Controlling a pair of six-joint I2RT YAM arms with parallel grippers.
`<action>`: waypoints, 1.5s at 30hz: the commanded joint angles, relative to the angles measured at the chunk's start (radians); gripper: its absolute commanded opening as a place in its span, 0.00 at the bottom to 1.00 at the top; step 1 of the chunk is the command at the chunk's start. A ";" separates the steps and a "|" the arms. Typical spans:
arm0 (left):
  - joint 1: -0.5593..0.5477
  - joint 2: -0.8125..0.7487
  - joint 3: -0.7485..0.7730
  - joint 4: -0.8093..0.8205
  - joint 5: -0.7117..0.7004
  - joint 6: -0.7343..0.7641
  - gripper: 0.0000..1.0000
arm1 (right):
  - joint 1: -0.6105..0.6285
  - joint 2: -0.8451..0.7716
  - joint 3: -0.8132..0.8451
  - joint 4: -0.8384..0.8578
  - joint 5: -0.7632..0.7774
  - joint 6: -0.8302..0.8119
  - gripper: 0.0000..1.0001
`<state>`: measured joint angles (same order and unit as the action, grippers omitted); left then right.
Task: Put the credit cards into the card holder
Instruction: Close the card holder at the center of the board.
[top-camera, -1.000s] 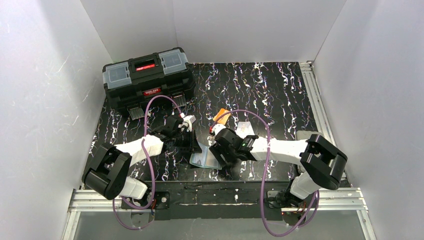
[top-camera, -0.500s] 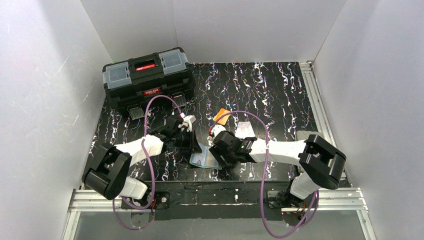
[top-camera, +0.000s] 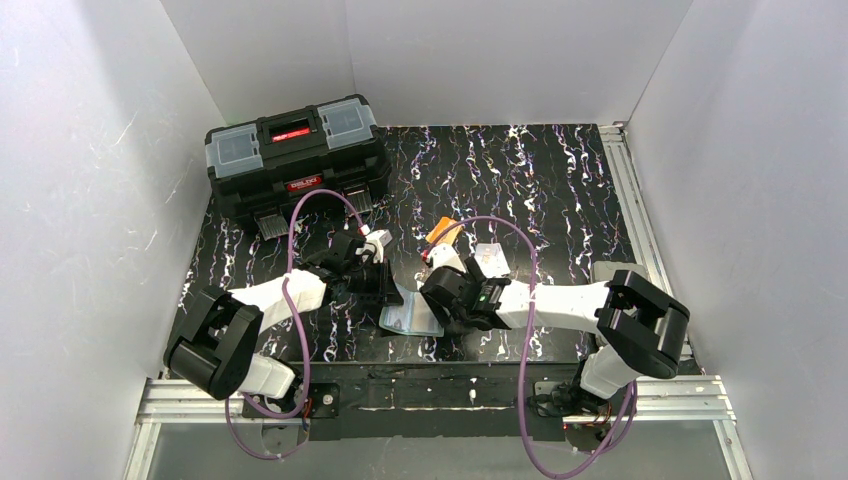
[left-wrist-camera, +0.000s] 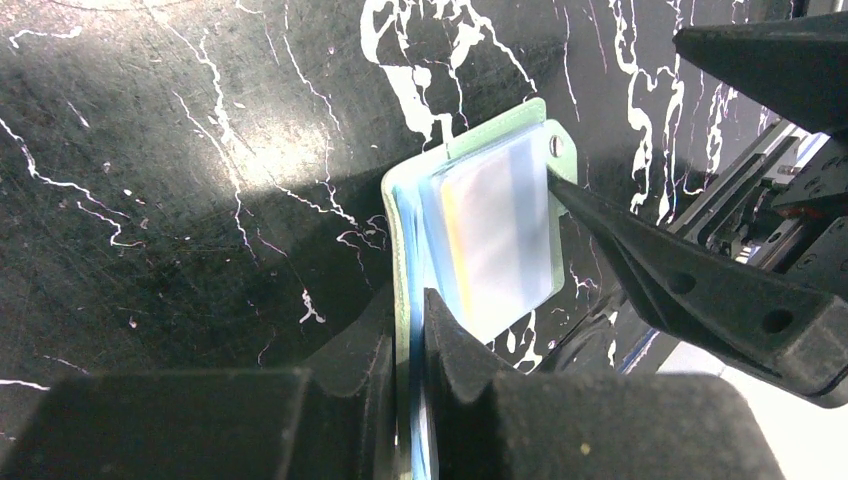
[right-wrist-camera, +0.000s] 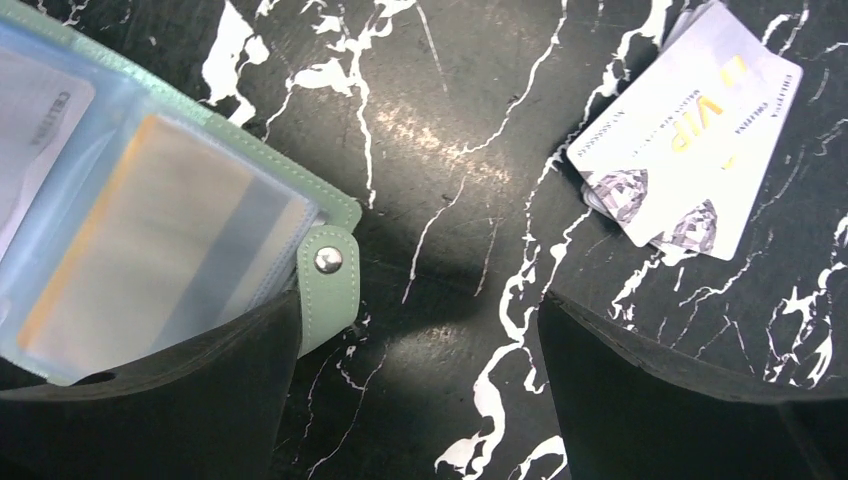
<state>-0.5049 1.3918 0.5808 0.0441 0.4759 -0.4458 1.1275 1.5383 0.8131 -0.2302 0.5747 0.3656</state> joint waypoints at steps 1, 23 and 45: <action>0.000 -0.034 0.003 -0.038 0.027 0.029 0.08 | 0.003 0.009 0.022 0.004 0.109 0.052 0.94; 0.000 -0.030 0.039 -0.075 -0.002 0.017 0.09 | 0.002 -0.084 -0.028 -0.151 -0.084 0.181 0.92; 0.000 -0.036 0.054 -0.107 -0.037 0.004 0.10 | -0.323 -0.072 -0.117 -0.008 -0.821 0.152 0.44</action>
<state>-0.5056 1.3884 0.6056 -0.0330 0.4603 -0.4496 0.8711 1.4651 0.7433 -0.2905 -0.0166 0.5205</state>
